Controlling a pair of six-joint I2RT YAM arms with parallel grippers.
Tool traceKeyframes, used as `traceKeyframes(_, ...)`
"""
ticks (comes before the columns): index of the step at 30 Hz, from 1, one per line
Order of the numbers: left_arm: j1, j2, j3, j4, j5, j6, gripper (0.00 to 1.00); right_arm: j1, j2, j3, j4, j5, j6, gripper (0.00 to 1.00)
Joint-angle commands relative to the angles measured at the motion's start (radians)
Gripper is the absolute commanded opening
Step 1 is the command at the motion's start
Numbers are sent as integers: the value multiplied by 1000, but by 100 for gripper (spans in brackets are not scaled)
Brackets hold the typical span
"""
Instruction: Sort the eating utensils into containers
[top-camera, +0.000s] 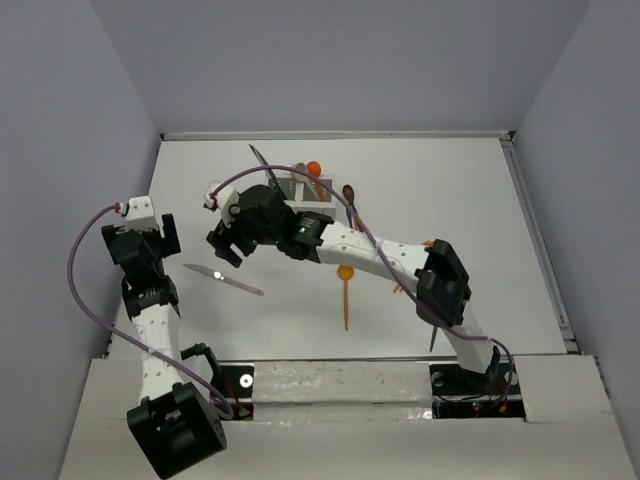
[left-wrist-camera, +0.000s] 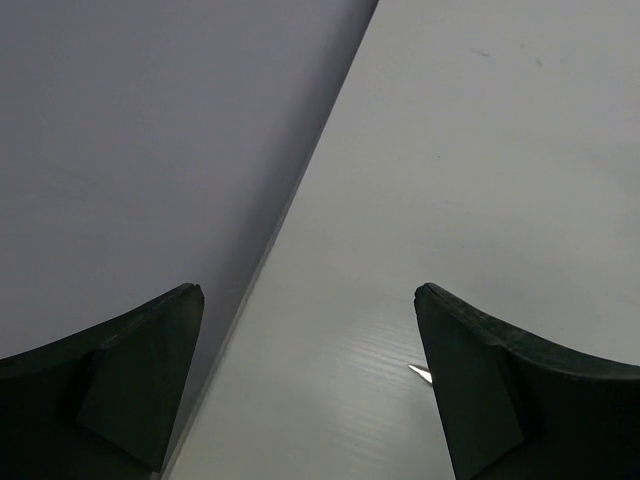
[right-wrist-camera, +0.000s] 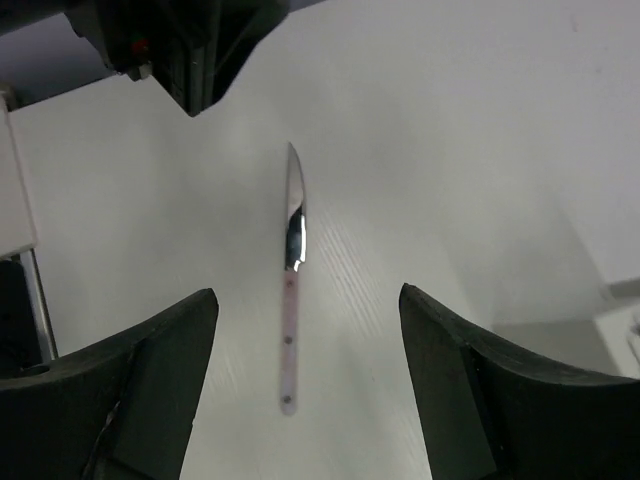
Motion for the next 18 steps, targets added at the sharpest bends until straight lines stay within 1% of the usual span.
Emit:
traceKeyframes(1,143,19,37,-61,139,-3,99,2,212,194,-189,-166,59,86)
traceKeyframes(2,164,20,33,-58,168,-4,99,12,241,225,-210,-166,45,87)
traceKeyframes(3,184,20,32,-55,172,-3,99,12,267,266,-233,-130,37,88)
traceKeyframes(7,189,-7,18,-49,182,0,99,21,381,308,-252,-123,30,89)
traceKeyframes(10,187,-12,15,-32,189,-4,99,21,429,340,-281,-70,19,89)
traceKeyframes(14,189,2,7,-32,209,-1,99,39,490,369,-330,-66,-4,87)
traceKeyframes(18,191,6,6,-18,213,-4,99,77,527,407,-364,64,-44,84)
